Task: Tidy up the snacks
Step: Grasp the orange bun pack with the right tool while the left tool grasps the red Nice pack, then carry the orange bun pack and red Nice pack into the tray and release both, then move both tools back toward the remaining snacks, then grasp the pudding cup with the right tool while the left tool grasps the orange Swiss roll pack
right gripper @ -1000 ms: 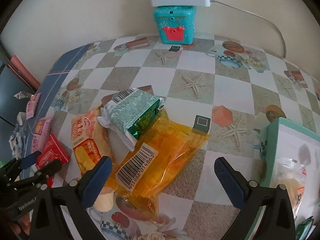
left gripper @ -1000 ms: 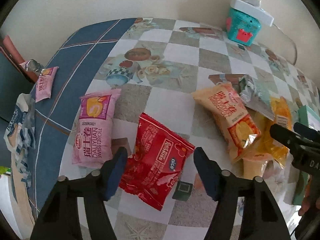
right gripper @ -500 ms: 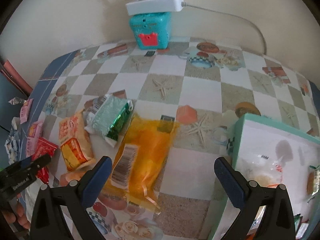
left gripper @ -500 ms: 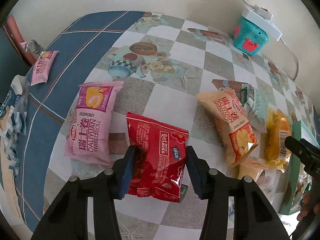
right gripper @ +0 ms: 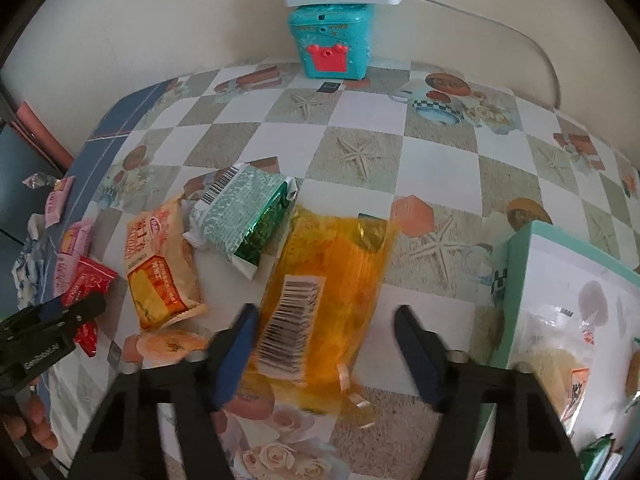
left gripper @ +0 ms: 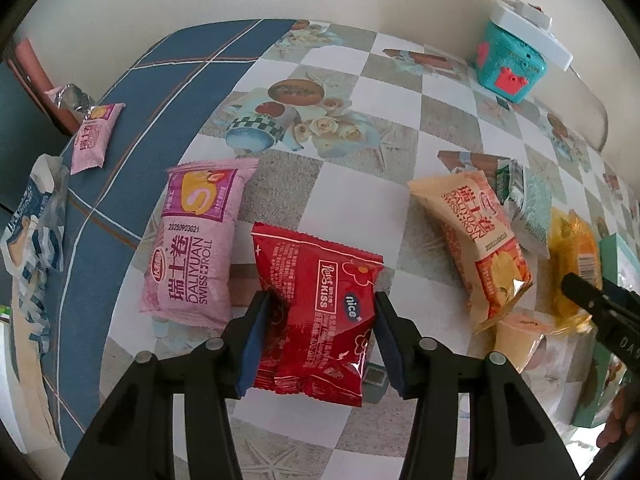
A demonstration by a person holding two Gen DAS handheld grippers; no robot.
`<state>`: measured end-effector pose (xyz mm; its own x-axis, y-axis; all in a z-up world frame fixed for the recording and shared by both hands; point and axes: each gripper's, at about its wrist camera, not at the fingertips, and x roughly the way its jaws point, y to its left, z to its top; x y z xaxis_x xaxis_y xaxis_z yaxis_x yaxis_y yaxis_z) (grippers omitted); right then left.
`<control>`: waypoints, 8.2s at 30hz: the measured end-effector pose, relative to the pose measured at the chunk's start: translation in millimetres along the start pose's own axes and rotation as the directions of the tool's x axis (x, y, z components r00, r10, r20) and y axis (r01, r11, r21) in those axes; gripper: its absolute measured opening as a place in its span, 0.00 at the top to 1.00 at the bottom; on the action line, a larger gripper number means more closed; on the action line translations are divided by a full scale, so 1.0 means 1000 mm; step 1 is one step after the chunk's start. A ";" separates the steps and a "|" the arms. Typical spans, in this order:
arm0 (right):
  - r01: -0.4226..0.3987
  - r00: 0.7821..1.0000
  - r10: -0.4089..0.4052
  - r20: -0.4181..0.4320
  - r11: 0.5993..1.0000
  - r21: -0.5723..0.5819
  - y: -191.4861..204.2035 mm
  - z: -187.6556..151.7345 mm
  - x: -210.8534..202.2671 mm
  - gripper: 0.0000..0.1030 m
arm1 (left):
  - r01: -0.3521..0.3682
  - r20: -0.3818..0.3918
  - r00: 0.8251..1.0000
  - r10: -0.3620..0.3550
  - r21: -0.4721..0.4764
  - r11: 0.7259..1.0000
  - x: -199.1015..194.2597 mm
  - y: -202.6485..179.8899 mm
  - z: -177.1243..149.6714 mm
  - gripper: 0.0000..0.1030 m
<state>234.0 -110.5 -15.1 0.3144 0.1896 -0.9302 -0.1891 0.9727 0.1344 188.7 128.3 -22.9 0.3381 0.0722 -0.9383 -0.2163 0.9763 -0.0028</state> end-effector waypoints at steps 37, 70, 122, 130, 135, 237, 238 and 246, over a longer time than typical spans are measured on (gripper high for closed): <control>-0.147 0.985 0.143 0.101 0.988 0.034 -0.015 -0.066 -0.080 0.54 | 0.056 0.224 0.974 -0.032 -0.101 0.993 -0.083 0.003 0.008 0.64; 0.083 0.973 -0.148 0.177 0.940 0.331 -0.236 -0.107 -0.177 0.54 | 0.168 0.346 0.904 -0.251 0.251 0.953 -0.168 -0.187 -0.009 0.63; 0.103 0.988 -0.131 0.079 0.951 0.292 -0.267 -0.079 -0.131 0.53 | 0.278 0.108 0.919 -0.378 0.502 0.819 -0.102 -0.364 -0.053 0.44; 0.137 0.984 -0.164 0.068 0.946 0.293 -0.261 -0.079 -0.140 0.20 | 0.230 0.118 0.945 -0.304 0.417 0.879 -0.104 -0.328 -0.030 0.28; 0.144 0.983 -0.171 0.071 0.947 0.288 -0.252 -0.080 -0.143 0.00 | 0.164 0.116 0.970 -0.215 0.343 0.925 -0.094 -0.293 -0.014 0.17; -0.087 0.985 0.100 0.143 0.991 -0.097 0.040 -0.033 -0.014 0.64 | 0.310 0.057 0.951 -0.304 -0.175 0.935 -0.002 -0.046 0.035 0.22; -0.082 0.984 0.095 0.153 0.992 -0.091 0.036 -0.032 -0.017 0.64 | 0.311 0.054 0.950 -0.307 -0.164 0.936 0.000 -0.051 0.035 0.24; -0.072 0.978 0.083 0.190 0.995 -0.065 0.018 -0.031 -0.029 0.64 | 0.284 0.028 0.959 -0.282 -0.095 0.954 0.010 -0.072 0.030 0.54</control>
<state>192.6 -102.3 3.3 0.4689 0.2918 -0.8337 -0.2714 0.9458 0.1784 235.3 64.8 -22.1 0.4107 -0.2008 -0.8894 -0.1976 0.9327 -0.3018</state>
